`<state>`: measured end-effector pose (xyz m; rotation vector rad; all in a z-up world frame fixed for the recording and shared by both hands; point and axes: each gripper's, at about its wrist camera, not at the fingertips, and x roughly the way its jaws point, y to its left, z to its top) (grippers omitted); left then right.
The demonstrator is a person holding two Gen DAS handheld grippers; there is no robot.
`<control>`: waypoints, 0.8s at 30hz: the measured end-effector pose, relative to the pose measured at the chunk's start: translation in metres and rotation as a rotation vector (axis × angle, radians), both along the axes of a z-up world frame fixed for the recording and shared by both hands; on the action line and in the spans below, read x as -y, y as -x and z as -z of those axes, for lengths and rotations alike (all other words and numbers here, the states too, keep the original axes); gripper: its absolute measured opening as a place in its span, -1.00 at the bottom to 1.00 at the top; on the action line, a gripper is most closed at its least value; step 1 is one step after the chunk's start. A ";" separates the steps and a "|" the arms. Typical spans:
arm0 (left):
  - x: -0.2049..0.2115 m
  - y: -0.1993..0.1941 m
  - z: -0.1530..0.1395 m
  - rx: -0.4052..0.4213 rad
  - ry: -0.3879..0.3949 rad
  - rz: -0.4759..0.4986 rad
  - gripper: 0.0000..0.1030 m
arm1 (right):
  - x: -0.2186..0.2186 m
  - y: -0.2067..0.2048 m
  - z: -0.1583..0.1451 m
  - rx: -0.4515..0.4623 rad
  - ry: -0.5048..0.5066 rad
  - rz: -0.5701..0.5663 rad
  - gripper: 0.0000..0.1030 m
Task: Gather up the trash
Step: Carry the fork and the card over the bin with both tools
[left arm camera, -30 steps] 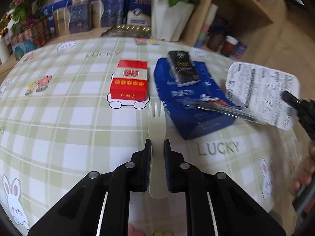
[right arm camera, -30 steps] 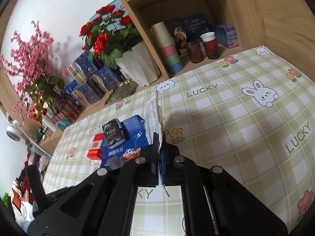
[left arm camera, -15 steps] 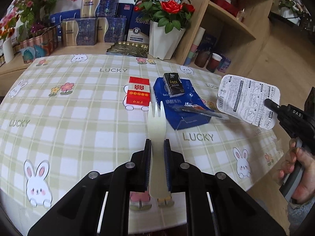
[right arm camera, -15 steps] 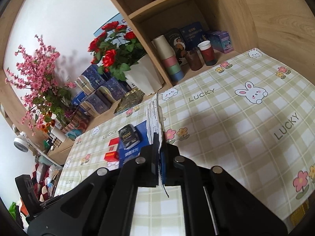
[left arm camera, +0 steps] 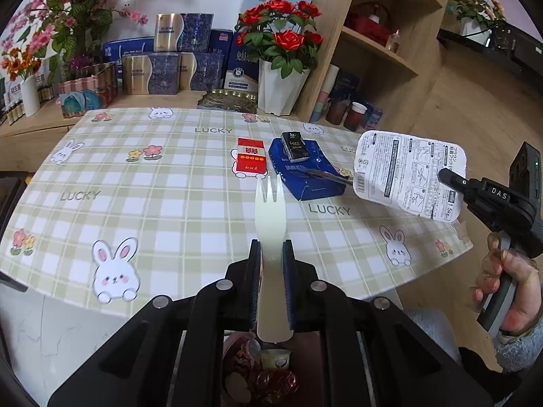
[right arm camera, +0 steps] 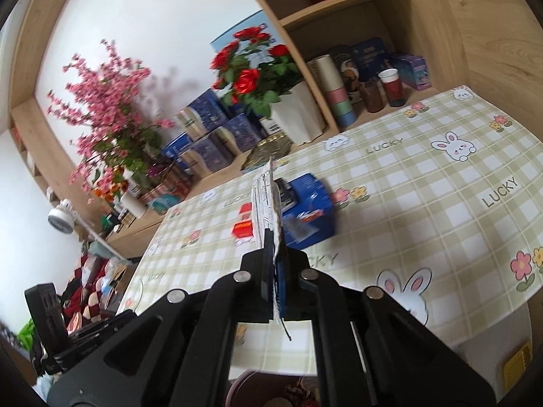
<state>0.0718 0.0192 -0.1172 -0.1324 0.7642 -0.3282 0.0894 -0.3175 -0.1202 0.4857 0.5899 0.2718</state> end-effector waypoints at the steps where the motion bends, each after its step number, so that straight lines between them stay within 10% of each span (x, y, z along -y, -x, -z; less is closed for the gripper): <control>1: -0.003 0.008 -0.002 0.003 0.002 -0.001 -0.75 | -0.003 0.005 -0.001 0.000 0.001 -0.012 -0.89; 24: -0.020 0.064 0.012 0.000 0.051 -0.009 -0.75 | -0.096 0.078 0.096 -0.344 0.107 -0.386 -0.89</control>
